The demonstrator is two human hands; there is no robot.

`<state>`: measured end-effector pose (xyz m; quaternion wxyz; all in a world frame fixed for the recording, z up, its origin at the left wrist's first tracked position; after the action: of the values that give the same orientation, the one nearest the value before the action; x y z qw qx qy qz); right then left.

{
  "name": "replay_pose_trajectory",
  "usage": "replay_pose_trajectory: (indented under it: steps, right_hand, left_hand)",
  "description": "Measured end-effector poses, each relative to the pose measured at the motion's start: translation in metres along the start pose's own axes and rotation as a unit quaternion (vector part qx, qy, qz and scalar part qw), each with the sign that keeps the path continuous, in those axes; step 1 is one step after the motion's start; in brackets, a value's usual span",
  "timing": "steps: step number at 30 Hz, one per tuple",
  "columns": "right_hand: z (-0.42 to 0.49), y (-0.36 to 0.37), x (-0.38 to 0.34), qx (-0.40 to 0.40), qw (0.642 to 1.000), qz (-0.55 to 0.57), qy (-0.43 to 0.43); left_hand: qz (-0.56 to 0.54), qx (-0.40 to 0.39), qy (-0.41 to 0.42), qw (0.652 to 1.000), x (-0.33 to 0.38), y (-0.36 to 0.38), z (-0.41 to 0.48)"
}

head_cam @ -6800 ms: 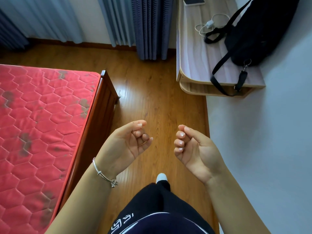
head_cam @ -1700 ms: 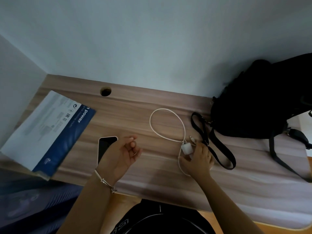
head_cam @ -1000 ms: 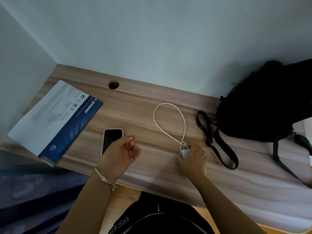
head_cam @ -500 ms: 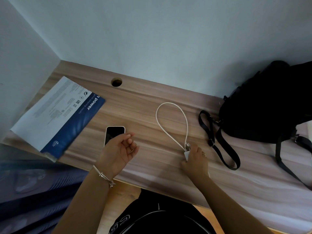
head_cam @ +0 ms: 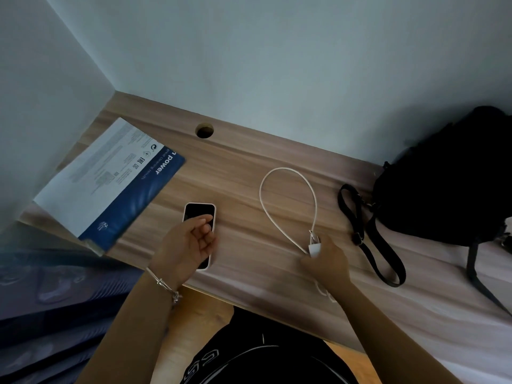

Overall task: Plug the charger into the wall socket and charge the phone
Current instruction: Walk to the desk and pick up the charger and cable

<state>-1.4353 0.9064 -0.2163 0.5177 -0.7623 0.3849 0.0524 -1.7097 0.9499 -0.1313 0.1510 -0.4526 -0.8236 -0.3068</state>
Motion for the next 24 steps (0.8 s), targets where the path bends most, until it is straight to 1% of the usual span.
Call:
replay_pose_trajectory:
  steps: [4,6,9,16,20,24]
  right_hand:
    - [0.006,0.006,-0.022,-0.031,0.994,0.101,0.002]
    - [0.008,0.011,-0.035,-0.065,0.989,0.133,0.007]
    - [0.009,0.017,-0.047,-0.076,0.981,0.180,0.017]
    - [0.012,0.020,-0.048,-0.070,0.978,0.196,0.032]
    - [0.012,0.022,-0.049,-0.065,0.977,0.199,0.051]
    - [0.012,0.022,-0.052,-0.059,0.976,0.200,0.063]
  left_hand:
    - [0.009,0.017,0.015,1.000,0.010,-0.023,0.007]
    - [0.007,0.022,0.014,1.000,0.013,-0.036,0.013]
    - [0.013,0.039,0.016,0.999,0.016,-0.057,0.023]
    - [0.095,0.125,0.057,0.986,0.012,-0.100,0.044]
    - [0.137,0.128,0.058,0.981,0.007,-0.102,0.048]
    - [0.148,0.131,0.055,0.979,0.008,-0.100,0.056]
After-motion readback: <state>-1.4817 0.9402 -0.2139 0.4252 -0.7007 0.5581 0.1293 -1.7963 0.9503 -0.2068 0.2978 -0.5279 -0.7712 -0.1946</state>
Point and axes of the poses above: each hand's wrist, its own z-axis towards the middle knuckle, its own y-axis out of the palm, x = y × z, the point moved 4 cm from there along z, towards the middle knuckle, and after that the axes turned 4 degrees about -z, right-handed, at the moved point
